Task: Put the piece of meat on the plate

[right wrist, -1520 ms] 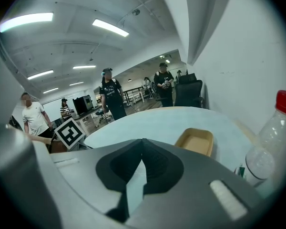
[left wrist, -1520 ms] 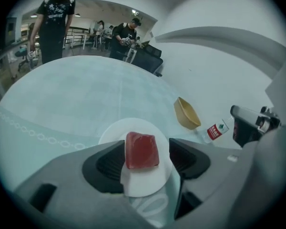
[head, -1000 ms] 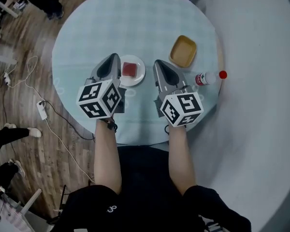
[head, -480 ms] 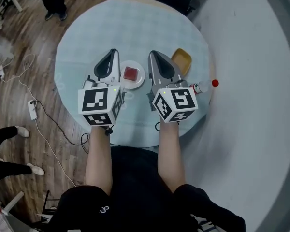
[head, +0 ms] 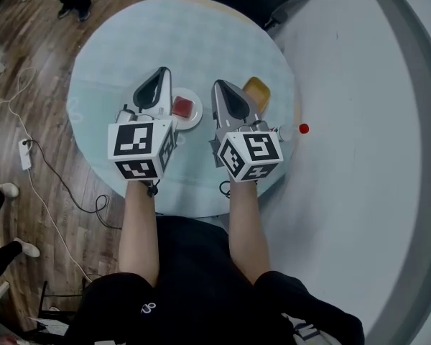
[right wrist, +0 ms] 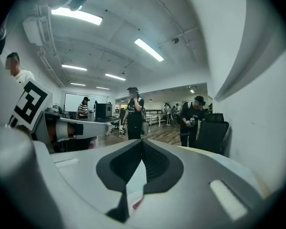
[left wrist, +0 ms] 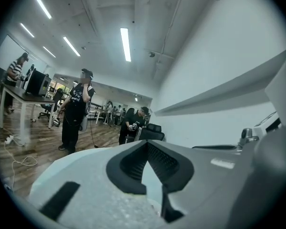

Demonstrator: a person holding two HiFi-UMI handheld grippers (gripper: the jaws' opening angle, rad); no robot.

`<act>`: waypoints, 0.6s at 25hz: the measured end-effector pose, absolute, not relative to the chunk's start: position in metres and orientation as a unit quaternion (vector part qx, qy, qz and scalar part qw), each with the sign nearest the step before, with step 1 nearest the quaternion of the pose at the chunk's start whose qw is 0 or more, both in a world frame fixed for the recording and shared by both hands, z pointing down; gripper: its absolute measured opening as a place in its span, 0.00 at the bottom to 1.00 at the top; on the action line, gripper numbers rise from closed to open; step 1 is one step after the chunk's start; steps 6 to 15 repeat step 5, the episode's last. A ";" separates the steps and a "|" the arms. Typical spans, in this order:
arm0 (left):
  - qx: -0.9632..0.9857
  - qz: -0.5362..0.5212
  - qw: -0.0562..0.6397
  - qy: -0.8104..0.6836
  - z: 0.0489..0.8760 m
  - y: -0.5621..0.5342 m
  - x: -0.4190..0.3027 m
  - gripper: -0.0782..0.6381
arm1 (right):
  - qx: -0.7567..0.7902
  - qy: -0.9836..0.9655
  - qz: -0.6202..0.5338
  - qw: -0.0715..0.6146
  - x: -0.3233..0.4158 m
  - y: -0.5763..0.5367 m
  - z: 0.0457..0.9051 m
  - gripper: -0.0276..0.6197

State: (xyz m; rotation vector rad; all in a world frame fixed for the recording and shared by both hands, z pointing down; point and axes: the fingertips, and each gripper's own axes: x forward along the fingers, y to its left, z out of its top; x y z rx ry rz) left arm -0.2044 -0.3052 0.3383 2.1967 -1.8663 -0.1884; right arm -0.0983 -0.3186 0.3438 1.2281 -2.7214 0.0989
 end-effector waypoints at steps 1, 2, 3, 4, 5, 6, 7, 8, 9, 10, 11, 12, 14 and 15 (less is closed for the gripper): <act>0.754 -0.065 0.128 -0.641 0.340 -0.305 -0.206 0.10 | 0.409 -0.908 0.032 0.079 -0.101 -0.318 0.345 0.06; 0.754 -0.065 0.130 -0.640 0.342 -0.304 -0.208 0.10 | 0.408 -0.909 0.032 0.080 -0.103 -0.317 0.347 0.06; 0.755 -0.065 0.132 -0.639 0.344 -0.303 -0.209 0.10 | 0.408 -0.909 0.033 0.081 -0.105 -0.316 0.348 0.06; 0.755 -0.064 0.133 -0.639 0.346 -0.302 -0.211 0.10 | 0.408 -0.909 0.033 0.082 -0.107 -0.315 0.350 0.06; 0.756 -0.063 0.134 -0.638 0.348 -0.301 -0.212 0.10 | 0.407 -0.909 0.033 0.083 -0.110 -0.314 0.351 0.06; 0.756 -0.063 0.134 -0.638 0.348 -0.301 -0.212 0.10 | 0.407 -0.909 0.033 0.083 -0.110 -0.314 0.351 0.06; 0.756 -0.063 0.134 -0.638 0.348 -0.301 -0.212 0.10 | 0.407 -0.909 0.033 0.083 -0.110 -0.314 0.351 0.06; 0.756 -0.063 0.134 -0.638 0.348 -0.301 -0.212 0.10 | 0.407 -0.909 0.033 0.083 -0.110 -0.314 0.351 0.06; 0.756 -0.063 0.134 -0.638 0.348 -0.301 -0.212 0.10 | 0.407 -0.909 0.033 0.083 -0.110 -0.314 0.351 0.06; 0.756 -0.063 0.134 -0.638 0.348 -0.301 -0.212 0.10 | 0.407 -0.909 0.033 0.083 -0.110 -0.314 0.351 0.06; 0.756 -0.063 0.134 -0.638 0.348 -0.301 -0.212 0.10 | 0.407 -0.909 0.033 0.083 -0.110 -0.314 0.351 0.06; 0.756 -0.063 0.134 -0.638 0.348 -0.301 -0.212 0.10 | 0.407 -0.909 0.033 0.083 -0.110 -0.314 0.351 0.06; 0.756 -0.063 0.134 -0.638 0.348 -0.301 -0.212 0.10 | 0.407 -0.909 0.033 0.083 -0.110 -0.314 0.351 0.06; 0.756 -0.063 0.134 -0.638 0.348 -0.301 -0.212 0.10 | 0.407 -0.909 0.033 0.083 -0.110 -0.314 0.351 0.06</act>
